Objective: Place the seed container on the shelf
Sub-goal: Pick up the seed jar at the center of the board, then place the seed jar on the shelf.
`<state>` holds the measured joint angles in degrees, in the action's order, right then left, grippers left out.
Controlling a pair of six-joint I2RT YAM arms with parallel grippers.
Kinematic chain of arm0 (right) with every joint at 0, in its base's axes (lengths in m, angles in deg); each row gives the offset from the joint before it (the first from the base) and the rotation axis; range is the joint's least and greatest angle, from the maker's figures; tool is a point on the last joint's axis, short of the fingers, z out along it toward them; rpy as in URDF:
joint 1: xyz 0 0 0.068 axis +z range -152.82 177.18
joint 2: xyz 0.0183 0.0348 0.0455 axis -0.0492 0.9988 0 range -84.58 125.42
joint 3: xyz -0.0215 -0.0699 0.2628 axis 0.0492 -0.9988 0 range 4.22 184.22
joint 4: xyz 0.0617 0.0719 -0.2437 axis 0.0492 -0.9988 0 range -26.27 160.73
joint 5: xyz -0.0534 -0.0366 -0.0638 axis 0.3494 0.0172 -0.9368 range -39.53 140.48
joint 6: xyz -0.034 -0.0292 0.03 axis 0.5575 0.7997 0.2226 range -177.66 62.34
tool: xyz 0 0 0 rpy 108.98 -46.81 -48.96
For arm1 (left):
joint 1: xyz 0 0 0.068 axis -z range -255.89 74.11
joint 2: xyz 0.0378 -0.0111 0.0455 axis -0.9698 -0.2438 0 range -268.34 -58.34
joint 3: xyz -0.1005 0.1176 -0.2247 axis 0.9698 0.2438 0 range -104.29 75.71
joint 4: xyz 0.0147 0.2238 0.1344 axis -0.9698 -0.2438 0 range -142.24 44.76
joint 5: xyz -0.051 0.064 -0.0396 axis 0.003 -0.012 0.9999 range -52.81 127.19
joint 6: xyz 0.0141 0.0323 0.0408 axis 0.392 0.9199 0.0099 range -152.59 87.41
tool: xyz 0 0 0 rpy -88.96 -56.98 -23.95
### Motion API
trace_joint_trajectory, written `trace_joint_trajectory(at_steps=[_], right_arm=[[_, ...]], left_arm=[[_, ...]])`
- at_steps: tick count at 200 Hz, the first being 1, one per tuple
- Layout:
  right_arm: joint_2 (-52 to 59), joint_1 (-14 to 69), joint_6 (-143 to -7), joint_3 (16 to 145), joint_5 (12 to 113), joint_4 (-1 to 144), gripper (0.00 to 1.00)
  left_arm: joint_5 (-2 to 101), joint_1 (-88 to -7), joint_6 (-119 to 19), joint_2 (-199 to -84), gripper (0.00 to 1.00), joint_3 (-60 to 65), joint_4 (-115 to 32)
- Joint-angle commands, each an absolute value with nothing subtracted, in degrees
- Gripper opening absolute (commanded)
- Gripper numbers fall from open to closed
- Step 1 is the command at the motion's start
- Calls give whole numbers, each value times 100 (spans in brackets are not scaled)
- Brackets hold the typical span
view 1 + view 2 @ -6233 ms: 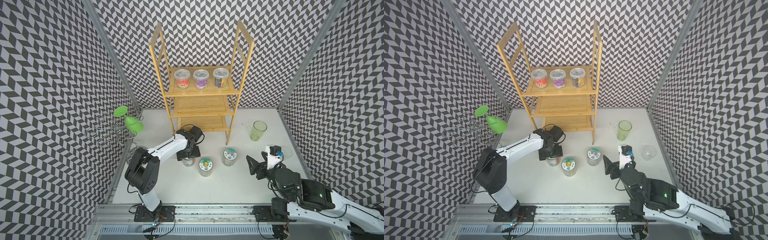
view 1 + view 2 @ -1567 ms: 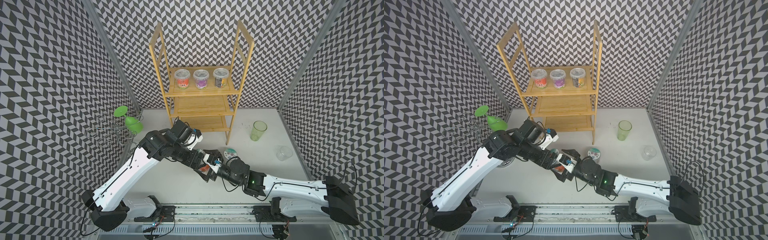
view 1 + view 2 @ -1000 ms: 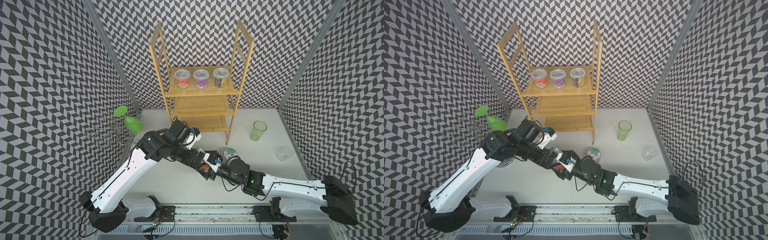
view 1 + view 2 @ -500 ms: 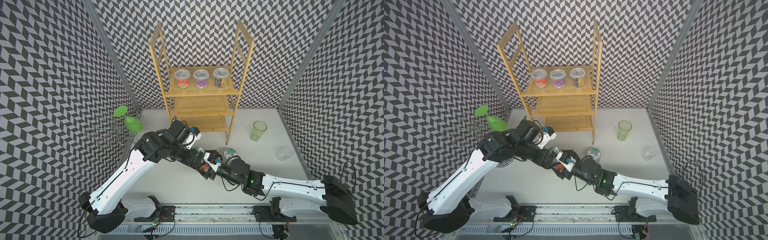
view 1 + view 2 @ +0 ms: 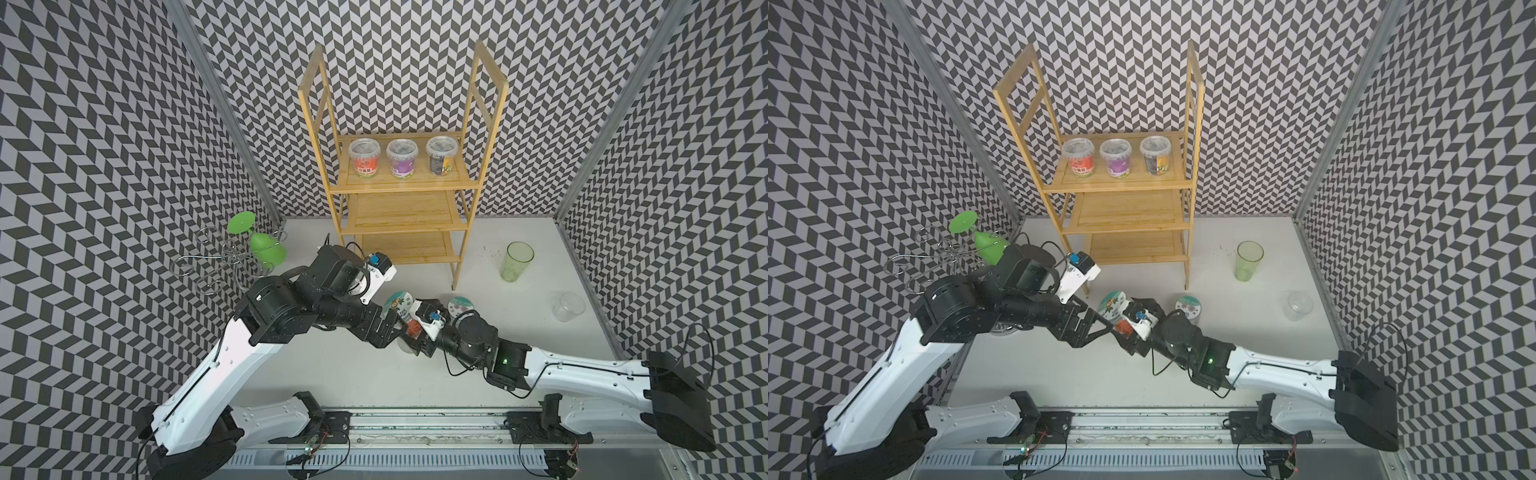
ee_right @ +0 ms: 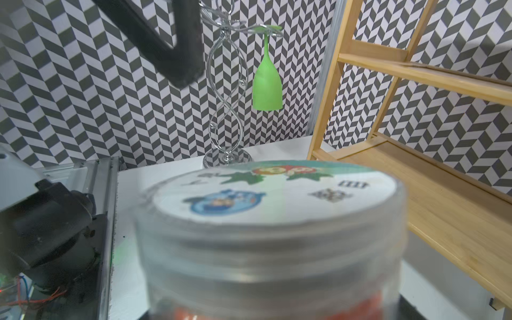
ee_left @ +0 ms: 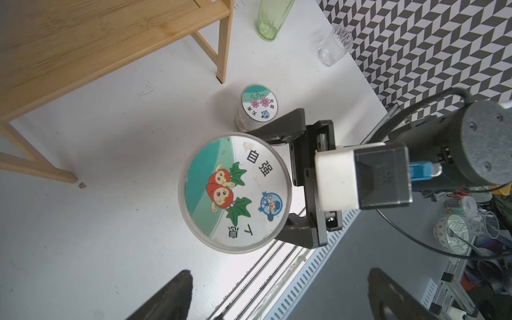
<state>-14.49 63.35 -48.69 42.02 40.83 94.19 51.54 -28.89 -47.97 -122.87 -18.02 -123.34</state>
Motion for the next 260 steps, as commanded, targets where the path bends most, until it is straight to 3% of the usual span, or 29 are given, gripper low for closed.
trace_joint_trajectory(at_steps=[1,100,187,260], right_arm=[[-1645,6318,-4940,4166,3987,9712,60],[-2088,6311,-5122,4369,3659,10083,60],[-1732,6264,-4953,5054,2684,10900,61],[-503,6206,-4674,5955,2604,11855,60]], left_arm=[[4973,-2911,-4716,-12176,100,-1890,-12285],[2072,-3677,-5336,-11855,99,-2775,-11799],[1109,-3687,-6335,-11019,99,-1907,-11003],[612,-3687,-6647,-10520,100,-1608,-10730]])
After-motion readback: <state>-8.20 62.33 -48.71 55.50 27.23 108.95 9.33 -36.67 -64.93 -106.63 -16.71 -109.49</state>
